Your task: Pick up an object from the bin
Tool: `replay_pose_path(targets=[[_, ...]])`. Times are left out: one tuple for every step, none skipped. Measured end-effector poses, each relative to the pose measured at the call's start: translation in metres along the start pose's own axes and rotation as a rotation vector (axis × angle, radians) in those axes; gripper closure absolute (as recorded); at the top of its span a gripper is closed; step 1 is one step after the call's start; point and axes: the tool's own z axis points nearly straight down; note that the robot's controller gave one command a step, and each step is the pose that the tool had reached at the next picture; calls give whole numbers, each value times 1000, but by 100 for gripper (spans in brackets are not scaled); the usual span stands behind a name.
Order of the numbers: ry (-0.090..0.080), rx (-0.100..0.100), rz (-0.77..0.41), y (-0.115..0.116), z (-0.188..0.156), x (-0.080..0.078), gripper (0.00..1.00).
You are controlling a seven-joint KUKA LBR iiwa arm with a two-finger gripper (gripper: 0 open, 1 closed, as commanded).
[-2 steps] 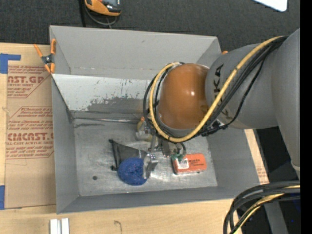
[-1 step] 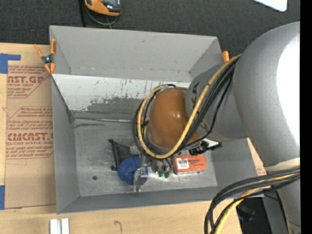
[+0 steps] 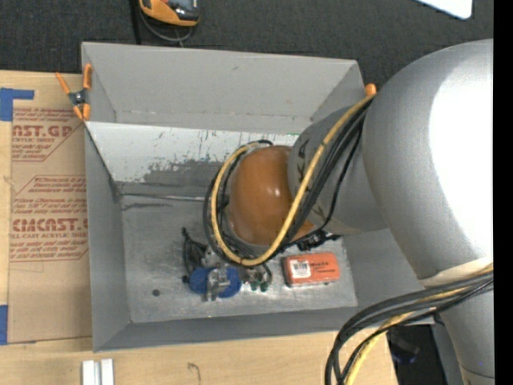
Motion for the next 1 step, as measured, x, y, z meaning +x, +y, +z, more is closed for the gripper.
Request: replay_pose_path(targets=[[0,0,0,0,0,0,100]])
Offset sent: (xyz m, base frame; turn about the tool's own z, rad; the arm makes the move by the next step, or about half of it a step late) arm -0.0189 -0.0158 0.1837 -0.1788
